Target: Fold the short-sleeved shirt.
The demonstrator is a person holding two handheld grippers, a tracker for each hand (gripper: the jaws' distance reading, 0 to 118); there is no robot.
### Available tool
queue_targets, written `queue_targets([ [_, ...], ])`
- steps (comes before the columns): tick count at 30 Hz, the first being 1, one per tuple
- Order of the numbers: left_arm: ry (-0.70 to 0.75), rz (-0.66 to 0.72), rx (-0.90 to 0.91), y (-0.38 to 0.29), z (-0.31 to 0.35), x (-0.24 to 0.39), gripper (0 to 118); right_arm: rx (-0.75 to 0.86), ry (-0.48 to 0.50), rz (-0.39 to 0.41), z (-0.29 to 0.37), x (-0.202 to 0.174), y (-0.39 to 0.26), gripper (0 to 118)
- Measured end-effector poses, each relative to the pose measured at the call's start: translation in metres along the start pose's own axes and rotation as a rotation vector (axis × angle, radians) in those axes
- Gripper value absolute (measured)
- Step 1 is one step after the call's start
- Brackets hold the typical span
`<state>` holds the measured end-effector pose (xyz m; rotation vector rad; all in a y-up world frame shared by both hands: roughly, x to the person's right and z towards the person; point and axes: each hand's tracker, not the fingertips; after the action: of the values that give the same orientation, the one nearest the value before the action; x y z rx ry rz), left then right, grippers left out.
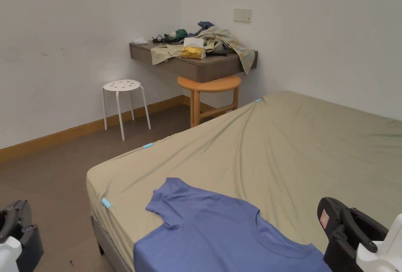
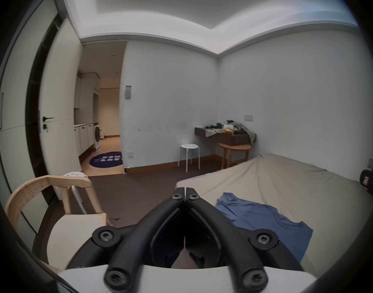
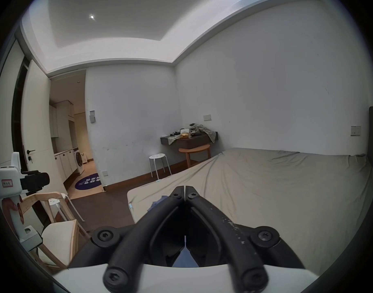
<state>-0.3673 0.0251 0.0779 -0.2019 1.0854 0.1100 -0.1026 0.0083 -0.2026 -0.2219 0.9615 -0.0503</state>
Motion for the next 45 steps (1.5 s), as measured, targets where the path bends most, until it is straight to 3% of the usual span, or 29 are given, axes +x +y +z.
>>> queue_targets([
  [13,-0.490,-0.156,-0.405,-0.080,-0.188,0.198,0,-0.135,-0.247,-0.076,-0.049,0.096,-0.041,0],
  [16,-0.544,-0.228,-0.544,-0.115,-0.245,0.245,0,-0.176,-0.291,-0.088,-0.058,0.117,-0.053,0],
  [20,-0.608,-0.144,-0.775,-0.153,-0.306,0.275,0,-0.212,-0.328,-0.101,-0.066,0.137,-0.066,0],
  [24,-0.552,-0.270,-0.779,-0.174,-0.320,0.292,0,-0.231,-0.354,-0.114,-0.069,0.148,-0.075,0],
  [27,-0.570,-0.199,-0.823,-0.174,-0.328,0.293,1,-0.235,-0.361,-0.117,-0.070,0.151,-0.078,0],
  [28,-0.580,-0.165,-0.842,-0.173,-0.326,0.292,18,-0.234,-0.363,-0.117,-0.069,0.150,-0.077,0],
  [29,-0.577,-0.171,-0.843,-0.171,-0.329,0.292,73,-0.235,-0.361,-0.120,-0.069,0.150,-0.077,0],
  [30,-0.572,-0.181,-0.844,-0.170,-0.329,0.293,114,-0.235,-0.361,-0.123,-0.068,0.150,-0.076,0],
  [31,-0.573,-0.194,-0.855,-0.171,-0.327,0.293,116,-0.233,-0.359,-0.123,-0.067,0.150,-0.076,0],
  [32,-0.652,-0.146,-0.840,-0.162,-0.322,0.293,107,-0.231,-0.359,-0.121,-0.065,0.150,-0.076,0],
  [35,-0.578,-0.254,-0.897,-0.164,-0.324,0.303,118,-0.222,-0.366,-0.123,-0.061,0.150,-0.076,0],
  [38,-0.534,-0.360,-0.950,-0.192,-0.324,0.312,118,-0.222,-0.375,-0.132,-0.058,0.151,-0.077,0],
  [42,-0.534,-0.357,-1.029,-0.235,-0.328,0.320,117,-0.229,-0.391,-0.140,-0.055,0.155,-0.078,0],
  [43,-0.518,-0.359,-1.030,-0.244,-0.325,0.321,116,-0.230,-0.394,-0.142,-0.054,0.156,-0.078,0],
  [44,-0.510,-0.388,-0.926,-0.242,-0.317,0.319,106,-0.228,-0.396,-0.143,-0.053,0.156,-0.078,0],
  [45,-0.525,-0.380,-0.936,-0.235,-0.313,0.316,102,-0.227,-0.400,-0.141,-0.052,0.158,-0.077,0],
])
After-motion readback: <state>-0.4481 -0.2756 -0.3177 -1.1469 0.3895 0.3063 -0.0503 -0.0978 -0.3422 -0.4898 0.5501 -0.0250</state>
